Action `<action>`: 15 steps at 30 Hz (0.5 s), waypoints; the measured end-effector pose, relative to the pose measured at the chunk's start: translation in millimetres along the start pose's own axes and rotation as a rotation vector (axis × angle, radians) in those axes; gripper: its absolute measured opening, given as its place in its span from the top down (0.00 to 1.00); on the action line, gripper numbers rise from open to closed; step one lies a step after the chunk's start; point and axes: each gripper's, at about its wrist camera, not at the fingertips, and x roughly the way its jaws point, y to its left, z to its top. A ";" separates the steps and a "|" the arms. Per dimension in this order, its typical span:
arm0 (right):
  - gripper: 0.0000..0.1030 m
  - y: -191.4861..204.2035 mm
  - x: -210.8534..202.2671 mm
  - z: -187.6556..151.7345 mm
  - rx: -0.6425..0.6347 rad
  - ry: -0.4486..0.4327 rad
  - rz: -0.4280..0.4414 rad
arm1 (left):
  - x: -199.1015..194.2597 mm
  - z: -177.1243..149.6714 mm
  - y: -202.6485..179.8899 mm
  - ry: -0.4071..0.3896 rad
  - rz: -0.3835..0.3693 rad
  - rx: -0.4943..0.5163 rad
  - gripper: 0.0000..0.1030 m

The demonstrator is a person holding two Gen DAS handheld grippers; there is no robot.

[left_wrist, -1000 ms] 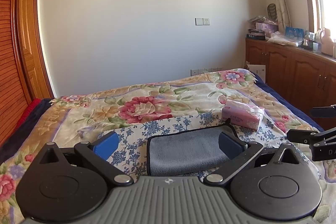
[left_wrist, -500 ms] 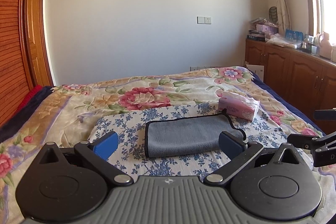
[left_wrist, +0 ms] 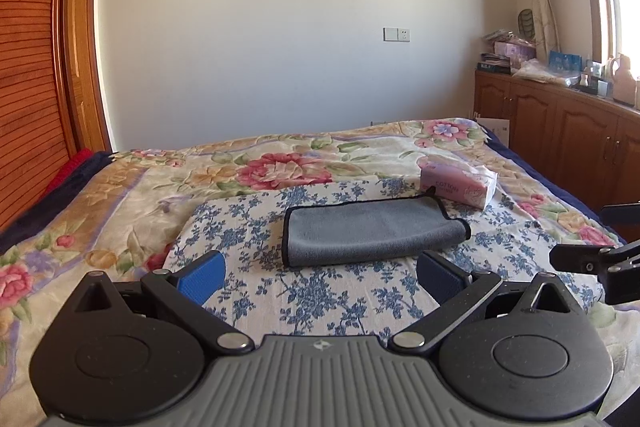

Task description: Fold towel

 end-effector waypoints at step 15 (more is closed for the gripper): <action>0.00 1.1 -3.5 -18.4 0.008 0.000 -0.021 | -1.4 -36.6 1.1 0.027 0.042 0.023 0.00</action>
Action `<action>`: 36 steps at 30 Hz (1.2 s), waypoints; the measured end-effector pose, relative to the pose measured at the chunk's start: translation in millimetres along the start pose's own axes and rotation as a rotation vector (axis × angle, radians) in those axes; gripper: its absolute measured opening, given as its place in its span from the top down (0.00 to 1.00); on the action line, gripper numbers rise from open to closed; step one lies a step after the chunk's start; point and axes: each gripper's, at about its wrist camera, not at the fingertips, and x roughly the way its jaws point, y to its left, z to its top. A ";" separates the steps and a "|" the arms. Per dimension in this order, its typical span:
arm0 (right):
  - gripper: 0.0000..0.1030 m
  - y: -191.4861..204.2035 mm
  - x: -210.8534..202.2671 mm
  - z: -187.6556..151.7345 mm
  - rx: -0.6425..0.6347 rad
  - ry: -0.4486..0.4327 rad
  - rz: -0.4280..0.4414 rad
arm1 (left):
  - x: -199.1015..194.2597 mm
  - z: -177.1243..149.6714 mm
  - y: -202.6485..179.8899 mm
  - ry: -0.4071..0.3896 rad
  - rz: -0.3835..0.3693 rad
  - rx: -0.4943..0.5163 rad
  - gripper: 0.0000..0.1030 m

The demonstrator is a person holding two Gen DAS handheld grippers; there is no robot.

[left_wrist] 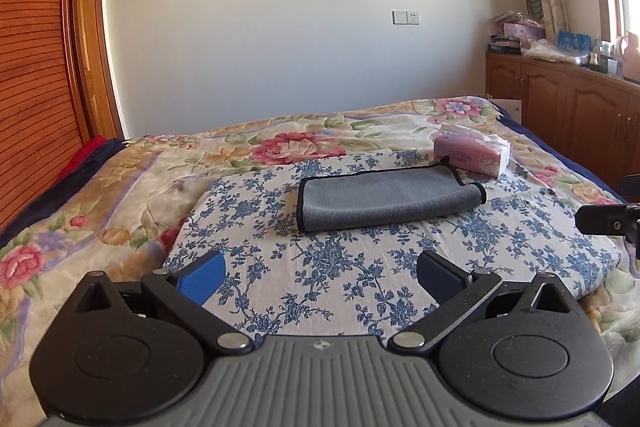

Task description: Fold towel

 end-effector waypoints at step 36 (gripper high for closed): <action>0.00 -5.4 -15.2 -3.2 0.009 -0.189 -0.092 | -12.1 -2.5 6.6 -0.144 0.013 -0.043 0.00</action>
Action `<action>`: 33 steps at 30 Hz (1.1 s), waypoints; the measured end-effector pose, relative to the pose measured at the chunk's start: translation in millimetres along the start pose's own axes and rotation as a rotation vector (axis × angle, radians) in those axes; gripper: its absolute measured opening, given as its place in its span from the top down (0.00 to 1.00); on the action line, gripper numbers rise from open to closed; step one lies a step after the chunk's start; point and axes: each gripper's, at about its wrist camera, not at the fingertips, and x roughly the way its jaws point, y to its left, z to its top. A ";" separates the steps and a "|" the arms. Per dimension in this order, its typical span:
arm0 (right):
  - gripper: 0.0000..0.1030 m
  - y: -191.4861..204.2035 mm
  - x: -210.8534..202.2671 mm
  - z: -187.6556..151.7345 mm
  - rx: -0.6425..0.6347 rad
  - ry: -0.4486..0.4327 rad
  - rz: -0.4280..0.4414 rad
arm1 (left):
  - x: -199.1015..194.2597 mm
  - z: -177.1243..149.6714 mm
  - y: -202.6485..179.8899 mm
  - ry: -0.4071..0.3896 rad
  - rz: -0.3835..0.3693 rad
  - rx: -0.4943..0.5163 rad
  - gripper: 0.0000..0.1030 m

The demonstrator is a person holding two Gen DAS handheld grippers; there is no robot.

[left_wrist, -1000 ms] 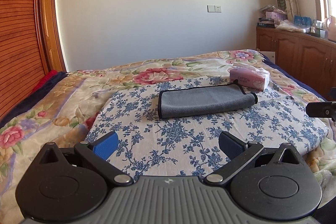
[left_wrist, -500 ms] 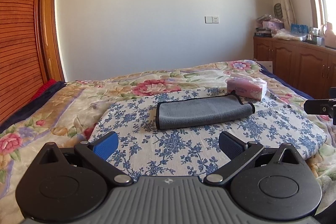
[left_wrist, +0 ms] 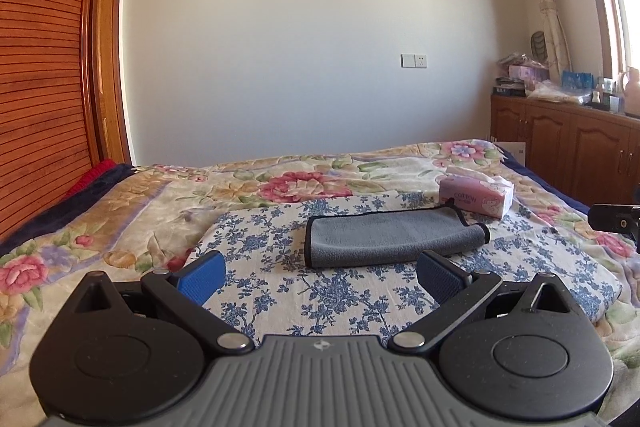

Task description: Fold towel

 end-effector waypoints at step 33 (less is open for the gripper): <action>0.00 -2.4 -3.8 0.3 0.002 -0.033 -0.029 | -5.4 1.2 0.9 -0.035 0.005 0.005 0.00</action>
